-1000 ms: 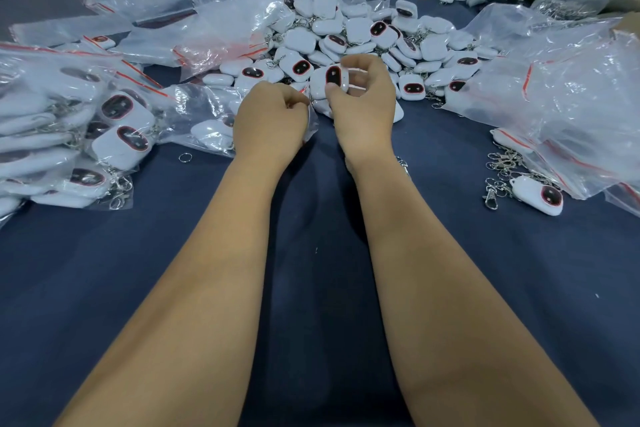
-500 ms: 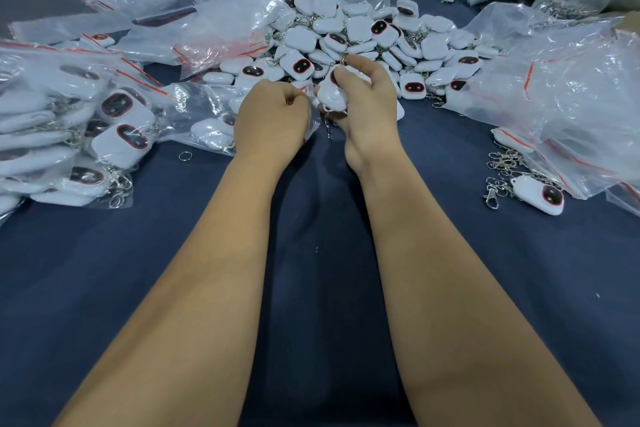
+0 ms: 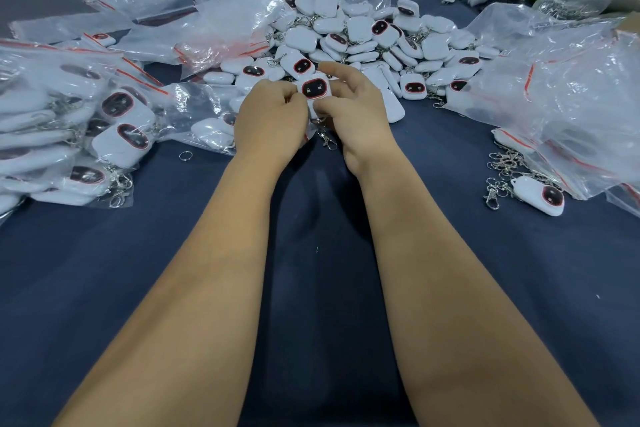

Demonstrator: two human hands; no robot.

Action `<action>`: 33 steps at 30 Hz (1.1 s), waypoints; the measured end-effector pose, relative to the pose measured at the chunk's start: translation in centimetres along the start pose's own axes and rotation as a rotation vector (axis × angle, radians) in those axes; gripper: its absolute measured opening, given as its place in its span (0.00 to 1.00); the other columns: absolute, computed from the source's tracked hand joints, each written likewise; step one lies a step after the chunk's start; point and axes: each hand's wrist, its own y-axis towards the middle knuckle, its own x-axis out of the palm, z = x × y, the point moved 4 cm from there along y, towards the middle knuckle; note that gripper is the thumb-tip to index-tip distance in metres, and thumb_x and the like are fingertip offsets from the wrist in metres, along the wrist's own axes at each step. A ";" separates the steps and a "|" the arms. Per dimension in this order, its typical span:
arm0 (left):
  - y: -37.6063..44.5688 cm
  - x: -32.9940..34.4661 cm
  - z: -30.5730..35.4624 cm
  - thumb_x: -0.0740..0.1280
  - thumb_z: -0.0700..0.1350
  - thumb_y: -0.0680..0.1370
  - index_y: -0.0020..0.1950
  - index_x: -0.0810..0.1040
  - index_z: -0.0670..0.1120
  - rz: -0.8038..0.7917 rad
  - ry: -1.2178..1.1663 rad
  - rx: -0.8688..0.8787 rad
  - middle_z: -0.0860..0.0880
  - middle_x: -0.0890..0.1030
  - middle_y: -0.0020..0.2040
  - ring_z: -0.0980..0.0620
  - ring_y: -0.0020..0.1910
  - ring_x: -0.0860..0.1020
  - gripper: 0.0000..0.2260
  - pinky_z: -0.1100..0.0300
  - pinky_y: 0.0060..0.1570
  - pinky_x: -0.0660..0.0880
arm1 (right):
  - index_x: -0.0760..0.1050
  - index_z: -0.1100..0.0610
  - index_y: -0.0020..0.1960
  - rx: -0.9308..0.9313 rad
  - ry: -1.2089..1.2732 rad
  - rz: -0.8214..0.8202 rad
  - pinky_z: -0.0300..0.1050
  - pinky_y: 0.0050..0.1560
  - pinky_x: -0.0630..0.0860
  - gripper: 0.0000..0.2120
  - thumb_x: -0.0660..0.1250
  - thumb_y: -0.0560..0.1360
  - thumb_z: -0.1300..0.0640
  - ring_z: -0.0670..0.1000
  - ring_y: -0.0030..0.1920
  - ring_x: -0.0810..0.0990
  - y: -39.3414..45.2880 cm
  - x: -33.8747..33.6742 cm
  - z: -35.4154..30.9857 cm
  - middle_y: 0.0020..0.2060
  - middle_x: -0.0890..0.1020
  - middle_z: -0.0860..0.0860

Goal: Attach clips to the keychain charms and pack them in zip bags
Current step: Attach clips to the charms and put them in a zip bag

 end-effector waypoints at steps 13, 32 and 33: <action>-0.2 0.2 0.2 0.61 0.46 0.75 0.39 0.79 0.42 -0.053 -0.002 0.017 0.43 0.80 0.42 0.44 0.40 0.77 0.11 0.52 0.40 0.72 | 0.75 0.61 0.59 0.009 -0.063 -0.004 0.38 0.37 0.78 0.17 0.62 0.74 0.75 0.50 0.38 0.80 -0.2 0.1 -0.1 0.42 0.81 0.55; -0.2 0.1 0.2 0.61 0.49 0.76 0.42 0.80 0.45 -0.050 -0.007 0.015 0.44 0.81 0.45 0.44 0.41 0.79 0.12 0.52 0.41 0.74 | 0.78 0.59 0.54 0.049 -0.027 0.030 0.45 0.42 0.77 0.12 0.63 0.75 0.70 0.47 0.35 0.77 0.1 0.0 0.1 0.38 0.80 0.52; -0.2 0.1 0.2 0.61 0.49 0.76 0.42 0.80 0.44 -0.052 -0.010 0.013 0.44 0.81 0.44 0.44 0.41 0.79 0.12 0.52 0.42 0.74 | 0.78 0.59 0.53 0.042 -0.025 0.036 0.44 0.41 0.77 0.12 0.63 0.74 0.70 0.46 0.34 0.77 0.1 0.0 0.1 0.35 0.79 0.50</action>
